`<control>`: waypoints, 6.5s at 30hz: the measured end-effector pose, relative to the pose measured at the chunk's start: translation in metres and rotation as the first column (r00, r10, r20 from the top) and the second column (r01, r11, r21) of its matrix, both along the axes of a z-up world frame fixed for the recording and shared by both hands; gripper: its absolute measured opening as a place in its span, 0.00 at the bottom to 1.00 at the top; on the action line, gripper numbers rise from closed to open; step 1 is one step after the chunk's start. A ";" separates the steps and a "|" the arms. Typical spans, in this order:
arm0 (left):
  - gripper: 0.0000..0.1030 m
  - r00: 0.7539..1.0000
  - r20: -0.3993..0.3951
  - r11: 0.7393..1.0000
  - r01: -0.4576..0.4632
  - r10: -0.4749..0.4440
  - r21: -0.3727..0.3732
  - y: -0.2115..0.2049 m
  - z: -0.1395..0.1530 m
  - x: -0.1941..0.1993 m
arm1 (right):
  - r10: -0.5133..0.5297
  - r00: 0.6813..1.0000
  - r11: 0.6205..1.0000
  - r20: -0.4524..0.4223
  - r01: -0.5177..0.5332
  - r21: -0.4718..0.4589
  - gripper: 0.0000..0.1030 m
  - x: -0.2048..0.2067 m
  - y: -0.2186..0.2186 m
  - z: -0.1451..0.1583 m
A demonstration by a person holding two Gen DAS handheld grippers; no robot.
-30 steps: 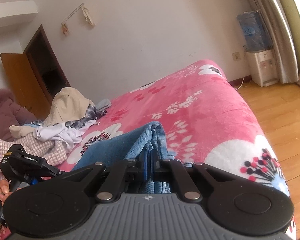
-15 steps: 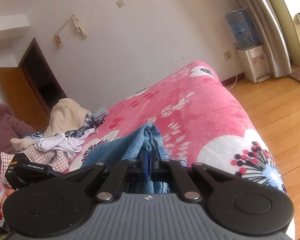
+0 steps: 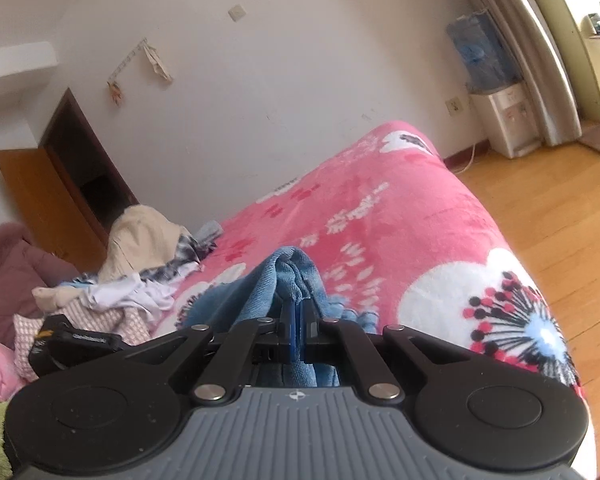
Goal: Fold clothes
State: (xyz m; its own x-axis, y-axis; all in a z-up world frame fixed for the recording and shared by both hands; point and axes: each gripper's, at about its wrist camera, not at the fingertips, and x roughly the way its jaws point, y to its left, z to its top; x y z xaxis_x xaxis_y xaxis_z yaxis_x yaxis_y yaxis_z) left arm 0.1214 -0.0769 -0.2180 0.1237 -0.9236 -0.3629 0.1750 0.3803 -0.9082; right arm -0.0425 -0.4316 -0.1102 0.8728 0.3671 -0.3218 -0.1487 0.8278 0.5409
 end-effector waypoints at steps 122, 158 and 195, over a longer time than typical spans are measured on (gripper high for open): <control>0.07 0.742 0.640 0.980 0.140 -0.199 0.143 -0.038 0.027 0.026 | 0.188 0.836 0.867 -0.516 -0.388 -0.312 0.04 0.163 0.170 0.070; 0.28 0.950 0.181 0.964 0.265 -0.255 -0.032 0.003 -0.001 -0.002 | 0.250 0.867 0.897 -0.432 -0.375 -0.233 0.08 0.131 0.152 0.065; 0.43 0.973 -0.137 0.950 0.141 -0.184 -0.278 0.012 -0.038 0.038 | 0.236 0.852 0.913 -0.468 -0.359 -0.194 0.08 0.119 0.150 0.052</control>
State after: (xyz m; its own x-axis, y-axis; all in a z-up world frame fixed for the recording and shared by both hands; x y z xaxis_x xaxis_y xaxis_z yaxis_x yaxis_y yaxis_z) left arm 0.1597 -0.0647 -0.2558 -0.0754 -0.9916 -0.1048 0.0589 0.1005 -0.9932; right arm 0.0763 -0.2818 -0.0585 0.4887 0.4336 -0.7571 -0.2174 0.9009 0.3757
